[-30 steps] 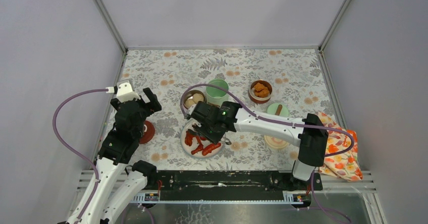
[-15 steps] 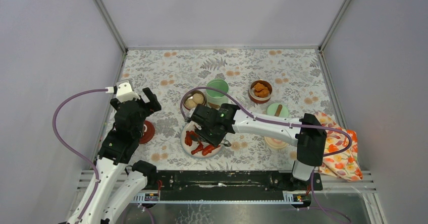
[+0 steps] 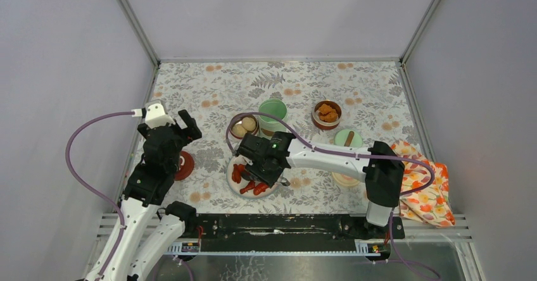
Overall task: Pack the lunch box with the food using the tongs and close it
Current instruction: Pick up the fake food from the plate.
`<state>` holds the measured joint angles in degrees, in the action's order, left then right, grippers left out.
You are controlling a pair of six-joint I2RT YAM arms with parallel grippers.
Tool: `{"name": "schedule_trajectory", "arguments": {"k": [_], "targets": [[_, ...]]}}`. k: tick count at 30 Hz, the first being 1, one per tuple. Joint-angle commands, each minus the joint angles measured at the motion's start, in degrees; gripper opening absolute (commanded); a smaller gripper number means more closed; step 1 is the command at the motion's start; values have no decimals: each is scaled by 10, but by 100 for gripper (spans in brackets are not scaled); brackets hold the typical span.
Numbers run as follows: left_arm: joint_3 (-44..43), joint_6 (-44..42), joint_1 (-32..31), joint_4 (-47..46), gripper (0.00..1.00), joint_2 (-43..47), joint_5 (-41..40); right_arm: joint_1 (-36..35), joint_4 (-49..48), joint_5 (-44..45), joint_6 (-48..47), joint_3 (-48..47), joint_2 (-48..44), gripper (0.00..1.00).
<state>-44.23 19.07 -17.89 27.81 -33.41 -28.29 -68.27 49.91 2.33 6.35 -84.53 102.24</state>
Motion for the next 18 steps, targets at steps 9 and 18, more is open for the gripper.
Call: {"name": "schedule_trajectory", "arguments": {"k": [9,18], "targets": [[4,-4,7,-40,98,5,6,-7,-1,31,11,-28,30,42],[5,-3,9,-40,98,7,6,-6,0,49,10,-36,29,29]]}}
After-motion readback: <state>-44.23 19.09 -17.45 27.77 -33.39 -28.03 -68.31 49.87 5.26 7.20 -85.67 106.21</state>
